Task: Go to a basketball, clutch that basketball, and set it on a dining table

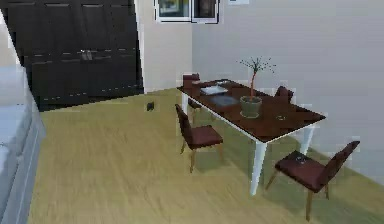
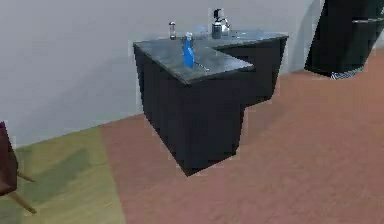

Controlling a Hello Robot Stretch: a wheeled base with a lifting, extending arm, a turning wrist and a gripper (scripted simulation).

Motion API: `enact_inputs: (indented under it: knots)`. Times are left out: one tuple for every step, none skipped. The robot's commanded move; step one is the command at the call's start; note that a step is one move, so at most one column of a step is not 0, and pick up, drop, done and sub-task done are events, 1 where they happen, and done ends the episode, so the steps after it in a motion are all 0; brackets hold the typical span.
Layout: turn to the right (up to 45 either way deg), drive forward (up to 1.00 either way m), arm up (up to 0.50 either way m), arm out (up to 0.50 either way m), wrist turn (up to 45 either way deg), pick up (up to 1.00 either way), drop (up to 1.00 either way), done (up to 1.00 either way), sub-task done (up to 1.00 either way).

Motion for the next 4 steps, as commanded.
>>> enact_inputs:
  knots:
    - [45.0, 0.0, 0.0, 0.0, 0.0, 0.0, 0.0, 0.0, 0.0]
    - [45.0, 0.0, 0.0, 0.0, 0.0, 0.0, 0.0, 0.0, 0.0]
    - [45.0, 0.0, 0.0, 0.0, 0.0, 0.0, 0.0, 0.0, 0.0]
    - [0.0, 1.0, 0.0, 0.0, 0.0, 0.0, 0.0, 0.0, 0.0]
